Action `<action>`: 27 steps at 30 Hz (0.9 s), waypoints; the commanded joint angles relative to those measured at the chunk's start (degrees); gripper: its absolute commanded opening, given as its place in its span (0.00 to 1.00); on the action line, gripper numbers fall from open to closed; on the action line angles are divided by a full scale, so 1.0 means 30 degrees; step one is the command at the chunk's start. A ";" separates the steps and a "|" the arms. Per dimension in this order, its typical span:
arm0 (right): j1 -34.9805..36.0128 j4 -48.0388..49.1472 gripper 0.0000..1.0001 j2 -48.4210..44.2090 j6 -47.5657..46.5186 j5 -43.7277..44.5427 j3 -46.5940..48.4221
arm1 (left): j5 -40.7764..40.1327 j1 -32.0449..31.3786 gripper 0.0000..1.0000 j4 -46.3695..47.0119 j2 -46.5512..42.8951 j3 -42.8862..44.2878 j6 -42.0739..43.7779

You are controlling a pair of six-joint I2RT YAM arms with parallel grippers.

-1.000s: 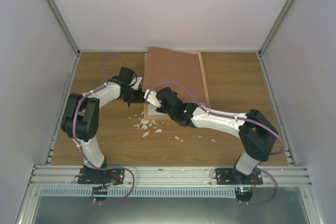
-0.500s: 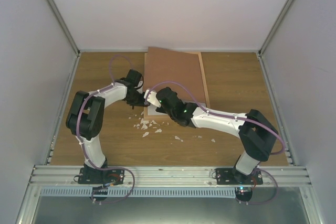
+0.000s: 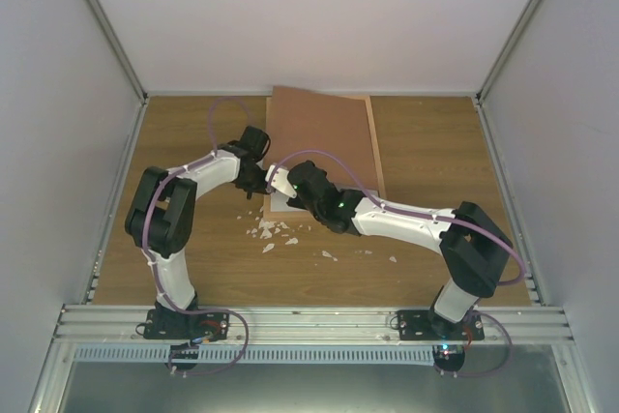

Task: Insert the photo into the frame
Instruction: Adjust the photo in the photo frame.

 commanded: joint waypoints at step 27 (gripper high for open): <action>-0.0059 -0.0385 0.02 -0.0178 0.1360 0.0218 -0.0819 | -0.0588 0.0563 0.46 -0.1227 0.0120 0.1055 0.0557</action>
